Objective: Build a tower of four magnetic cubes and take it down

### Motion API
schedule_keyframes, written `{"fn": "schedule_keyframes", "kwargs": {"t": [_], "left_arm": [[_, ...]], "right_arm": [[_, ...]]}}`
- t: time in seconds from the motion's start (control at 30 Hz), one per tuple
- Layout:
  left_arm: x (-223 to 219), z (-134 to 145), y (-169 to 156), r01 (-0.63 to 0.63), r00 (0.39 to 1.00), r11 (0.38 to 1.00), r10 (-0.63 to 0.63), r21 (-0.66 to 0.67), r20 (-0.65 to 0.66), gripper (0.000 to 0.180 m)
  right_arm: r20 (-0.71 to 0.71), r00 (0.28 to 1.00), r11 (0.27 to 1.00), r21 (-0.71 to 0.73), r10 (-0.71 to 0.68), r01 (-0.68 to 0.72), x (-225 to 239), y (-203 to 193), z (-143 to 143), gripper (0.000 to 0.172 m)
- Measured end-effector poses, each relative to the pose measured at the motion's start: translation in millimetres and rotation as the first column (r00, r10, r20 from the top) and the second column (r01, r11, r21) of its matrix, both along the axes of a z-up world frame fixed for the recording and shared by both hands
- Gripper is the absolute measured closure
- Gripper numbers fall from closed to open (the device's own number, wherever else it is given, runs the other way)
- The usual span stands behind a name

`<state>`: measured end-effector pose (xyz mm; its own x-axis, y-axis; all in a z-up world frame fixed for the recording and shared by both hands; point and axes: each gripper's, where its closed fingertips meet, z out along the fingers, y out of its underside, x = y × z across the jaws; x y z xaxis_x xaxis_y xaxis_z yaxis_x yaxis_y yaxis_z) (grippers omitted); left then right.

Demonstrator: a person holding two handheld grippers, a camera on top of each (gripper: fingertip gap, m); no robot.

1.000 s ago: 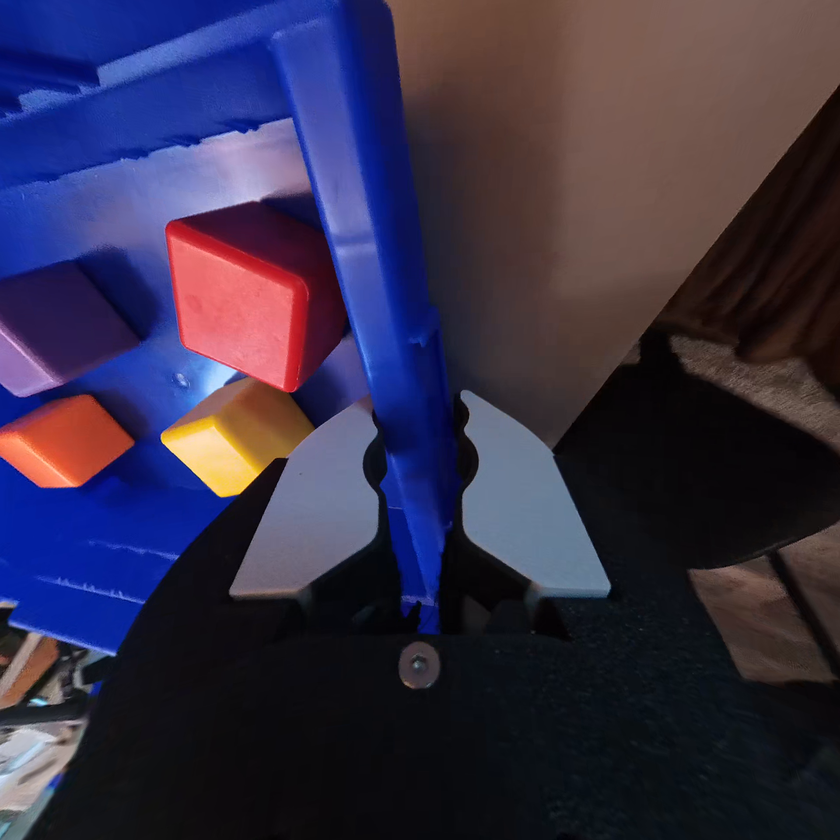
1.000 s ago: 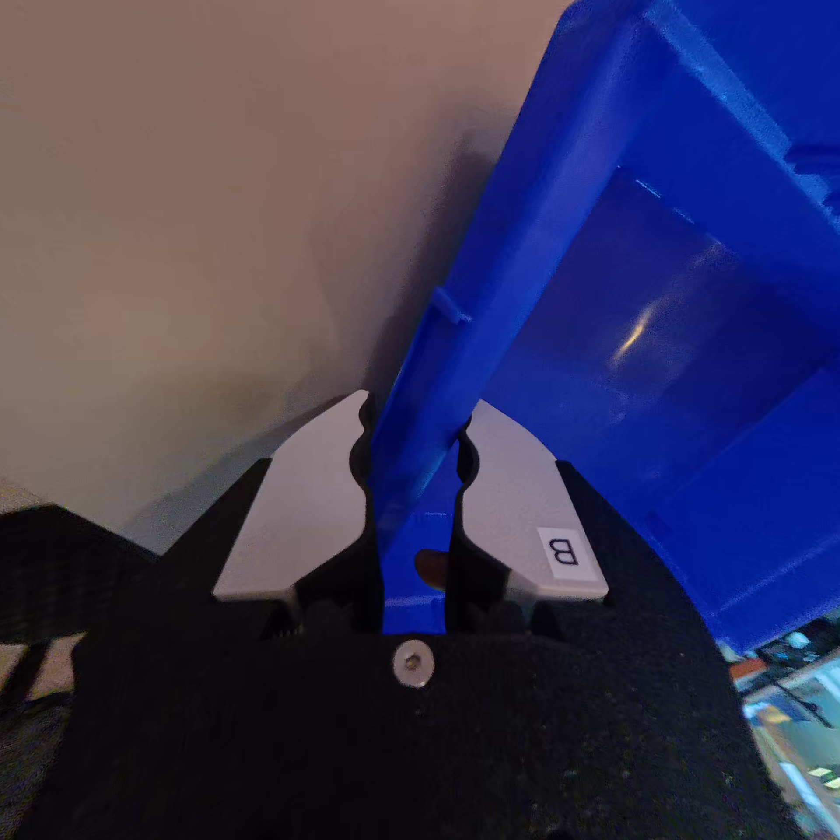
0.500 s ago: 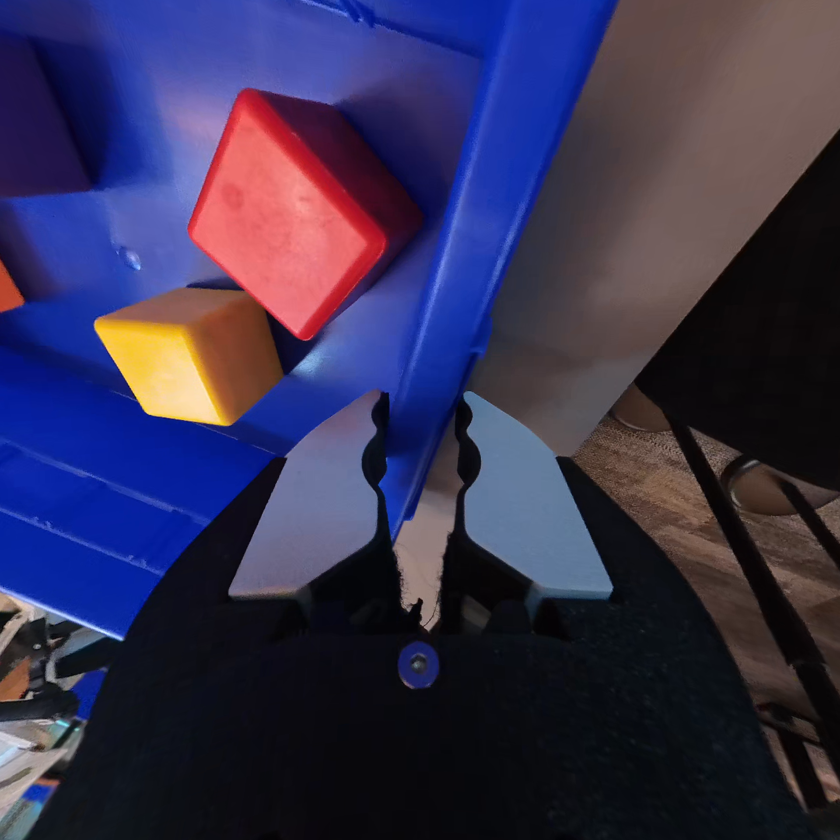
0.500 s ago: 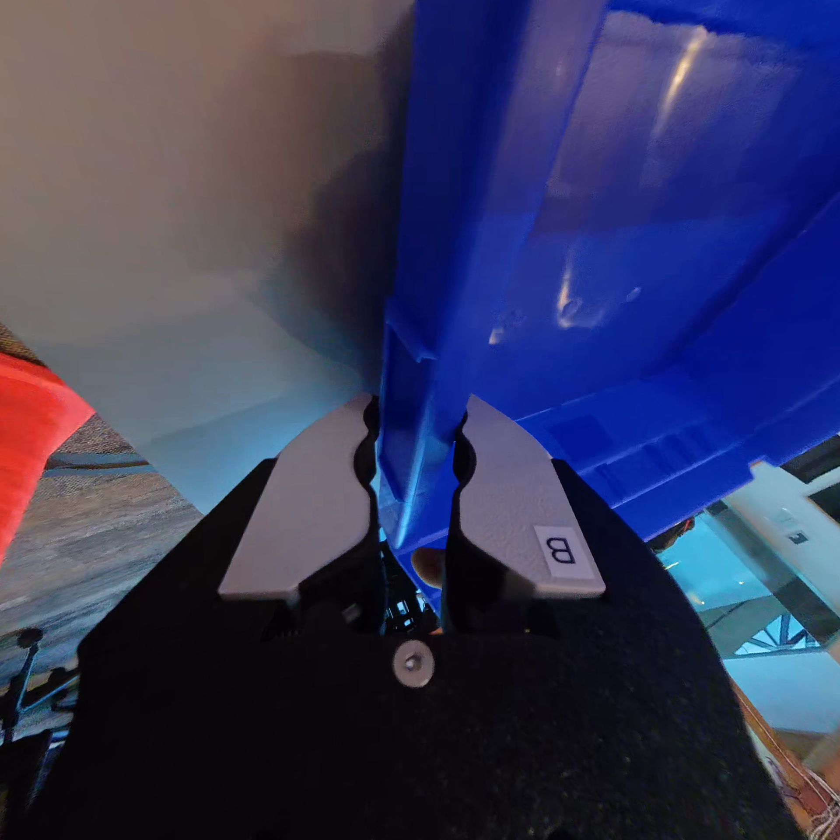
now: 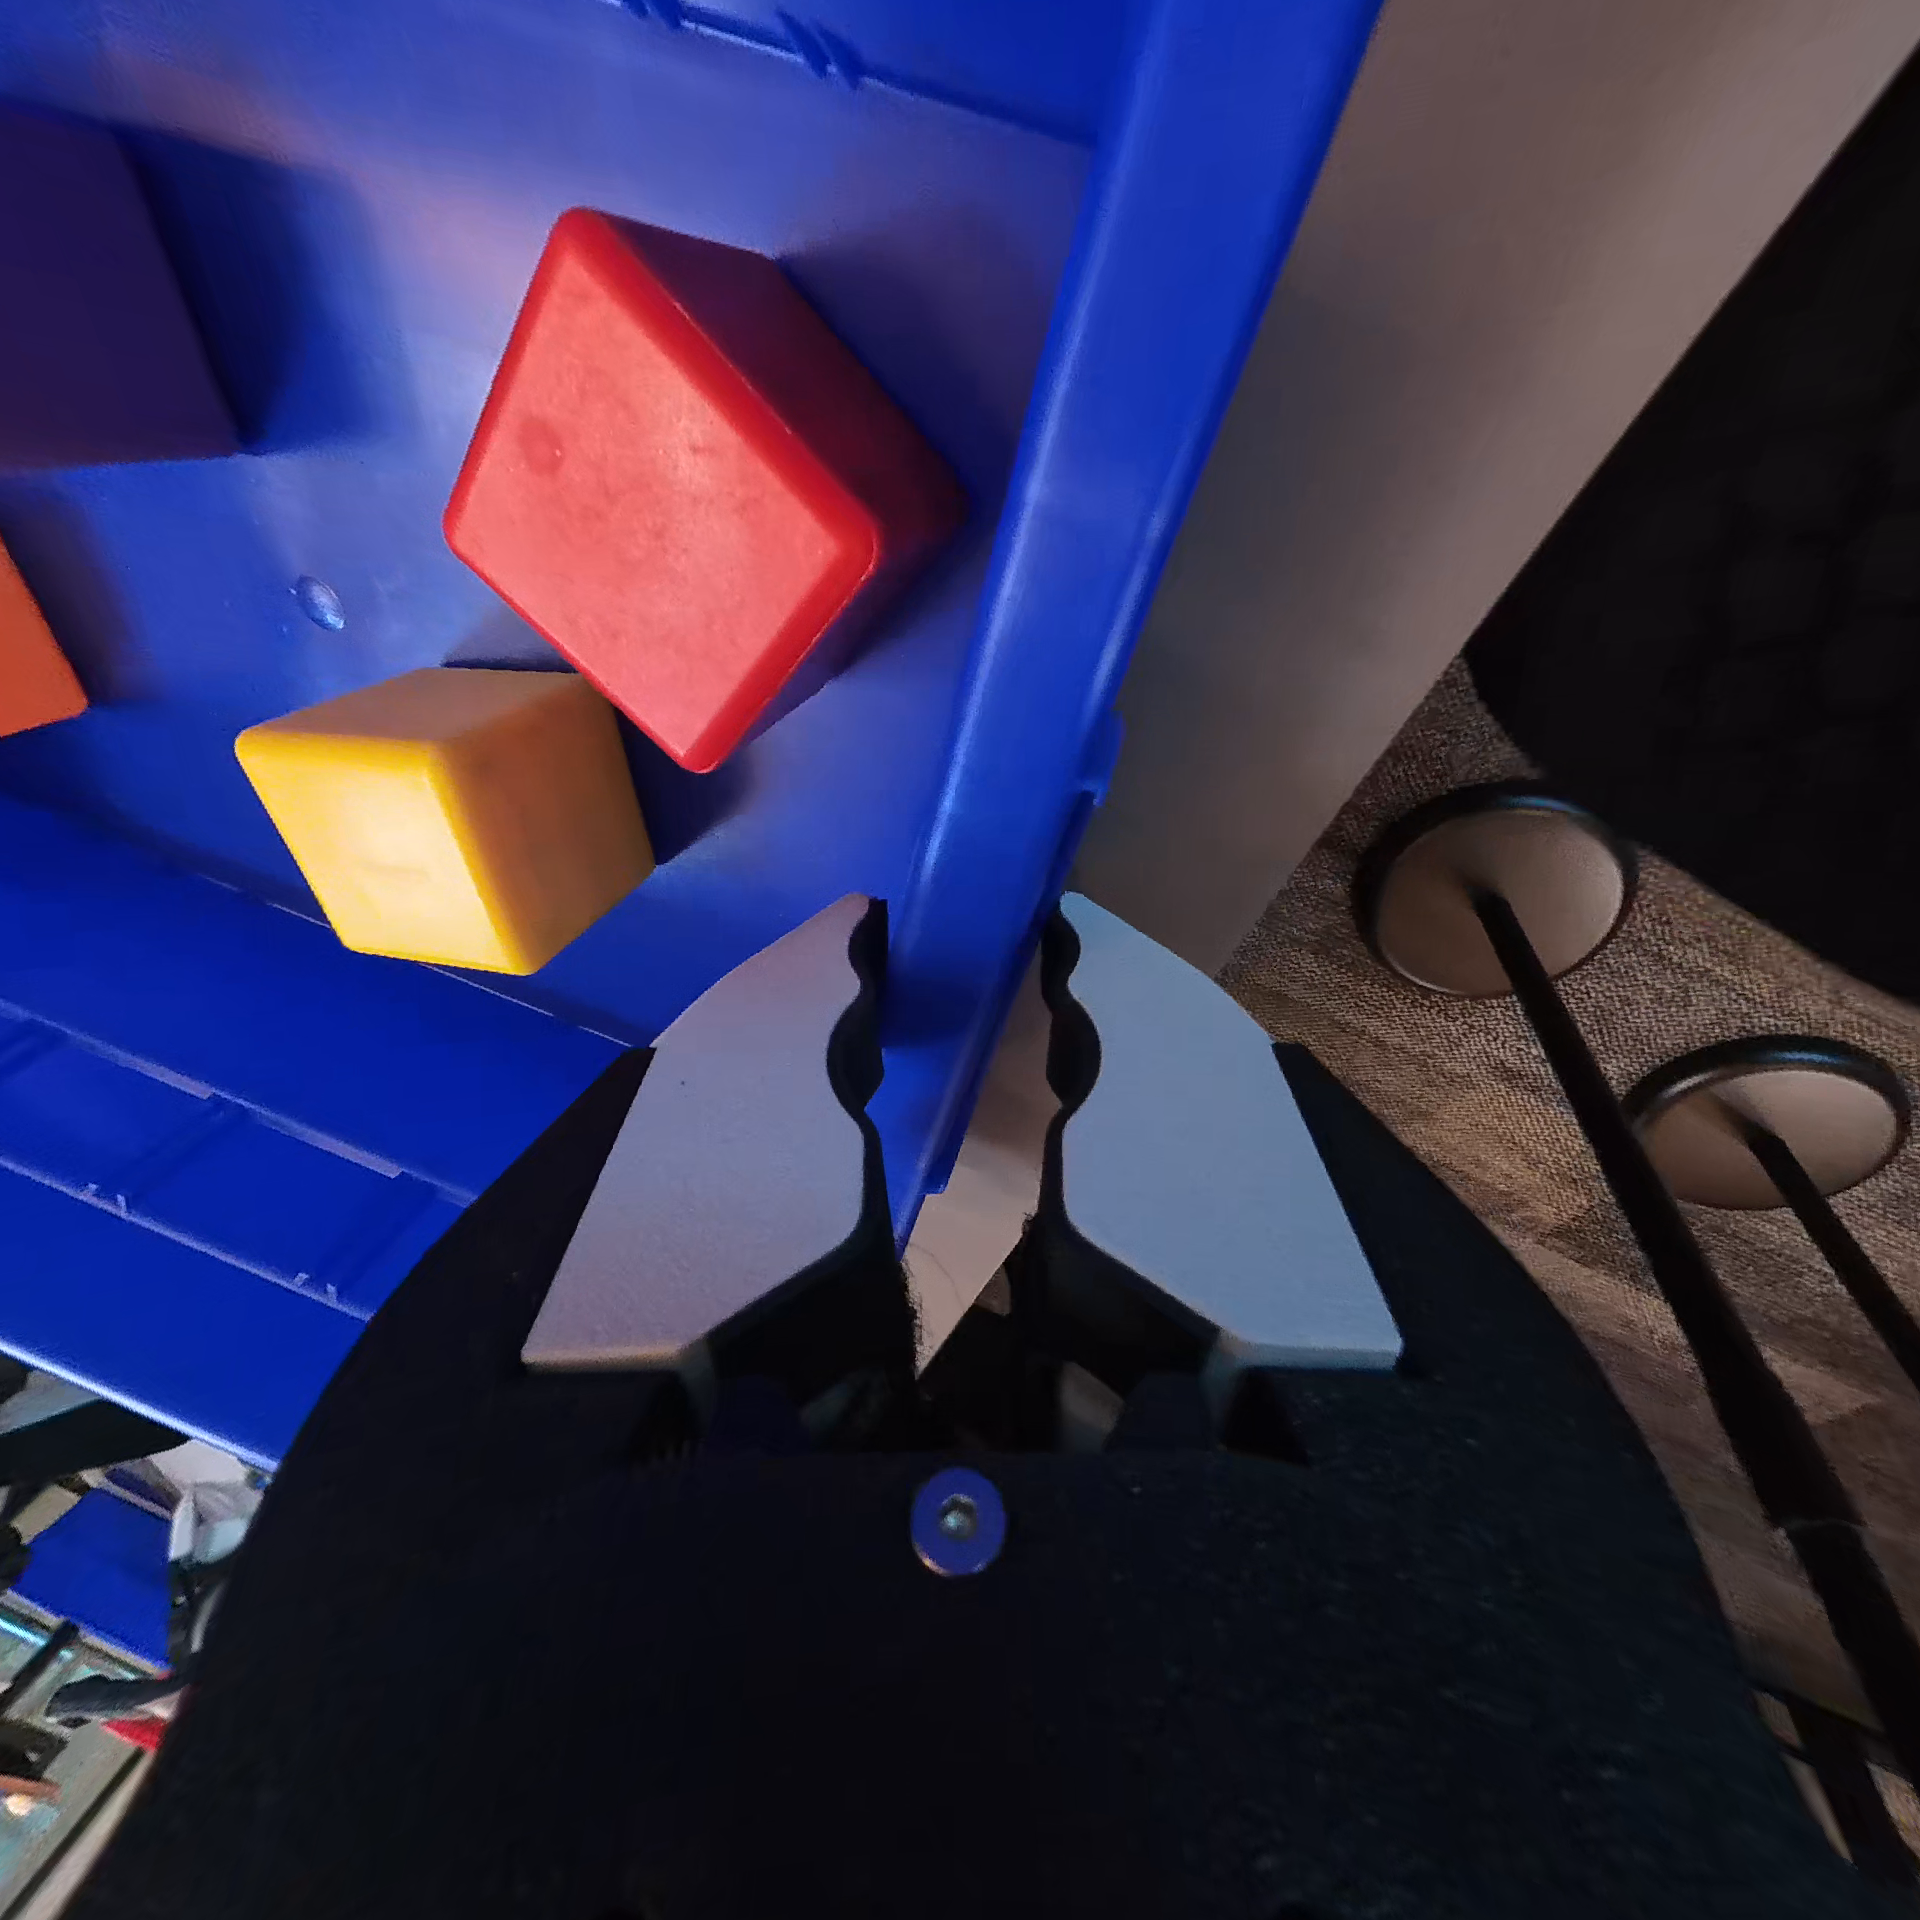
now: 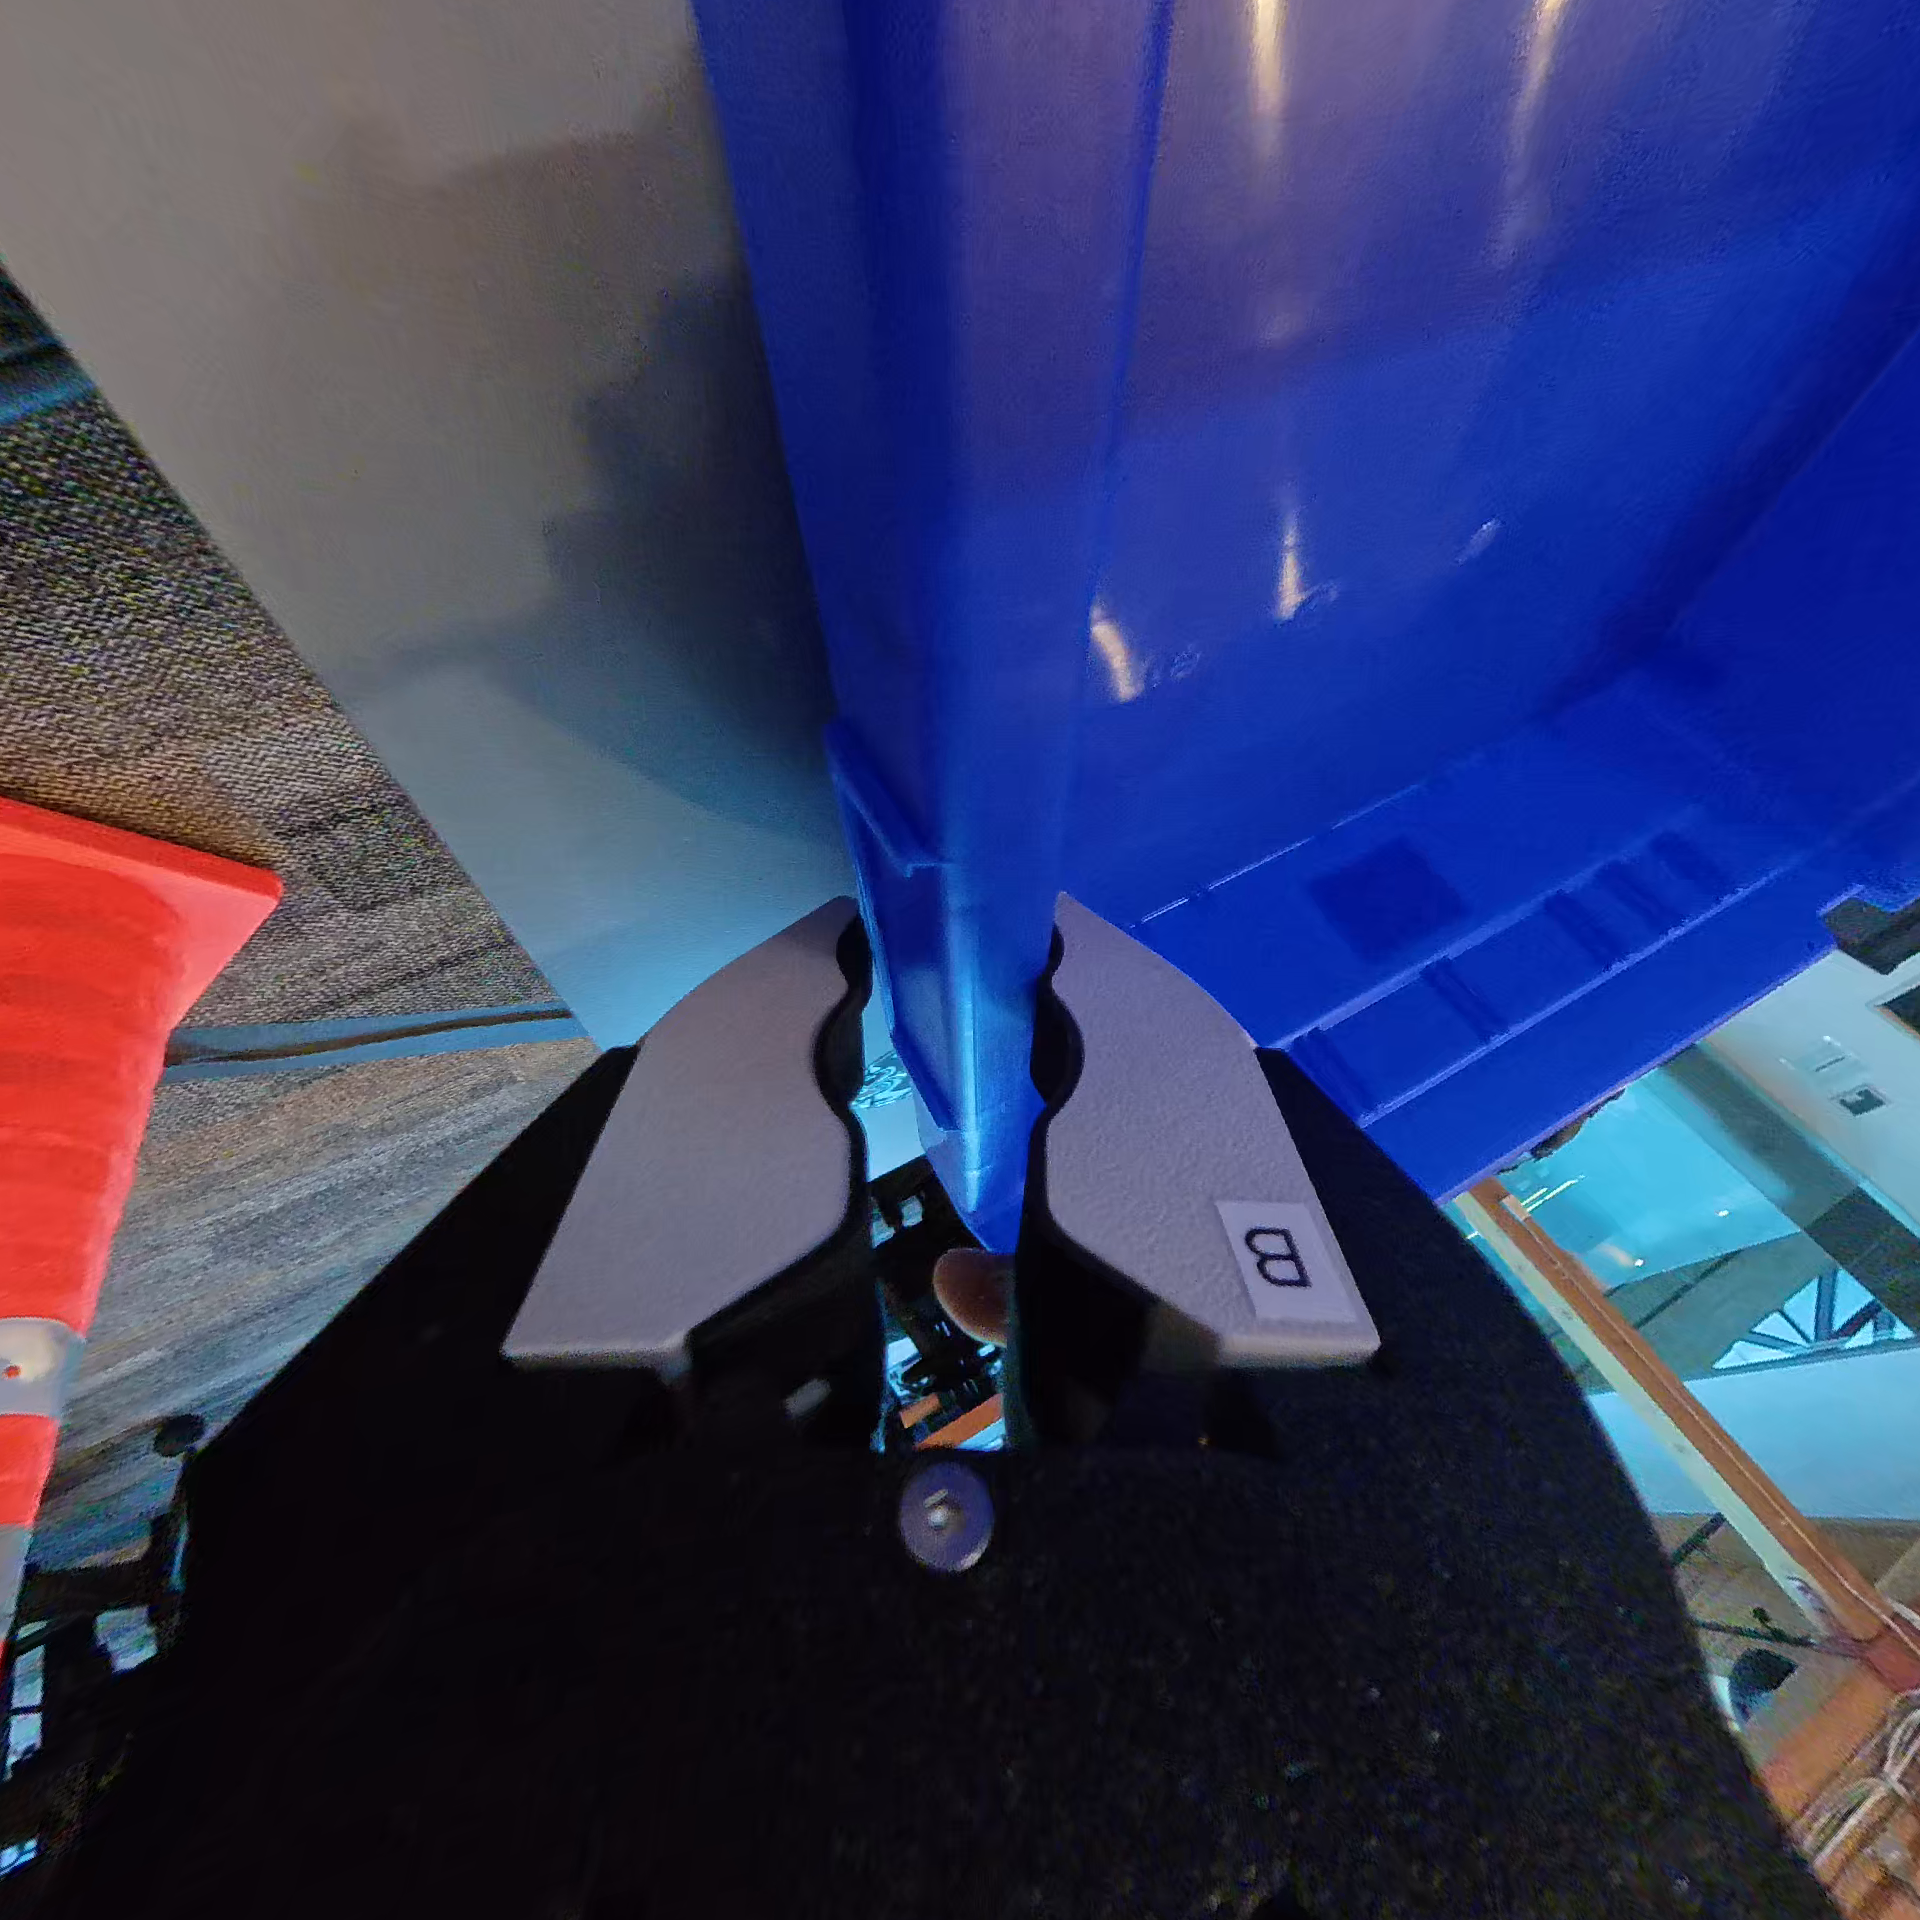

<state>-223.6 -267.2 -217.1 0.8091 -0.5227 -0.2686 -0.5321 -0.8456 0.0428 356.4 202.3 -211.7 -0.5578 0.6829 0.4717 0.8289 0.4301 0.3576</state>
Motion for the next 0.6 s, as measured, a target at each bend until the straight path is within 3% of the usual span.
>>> {"fn": "schedule_keyframes", "kwargs": {"t": [0.03, 0.53, 0.6], "left_arm": [[-3, 0, -3, 0.01, 1.0, 1.0, -0.01, 0.003, 0.0, 0.152], [-25, 0, -18, 0.042, 0.999, 0.999, -0.041, 0.021, -0.033, 0.15], [-28, -2, -18, 0.029, 0.998, 0.999, -0.028, 0.023, -0.055, 0.146]], "right_arm": [[0.0, 1.0, 1.0, -0.001, -0.006, 0.006, 0, -2, 0, 0.144], [-0.054, 0.998, 0.999, -0.001, -0.038, 0.038, 0, -4, -1, 0.143], [-0.092, 0.993, 0.997, -0.043, -0.071, 0.067, -1, -7, -4, 0.134]]}}
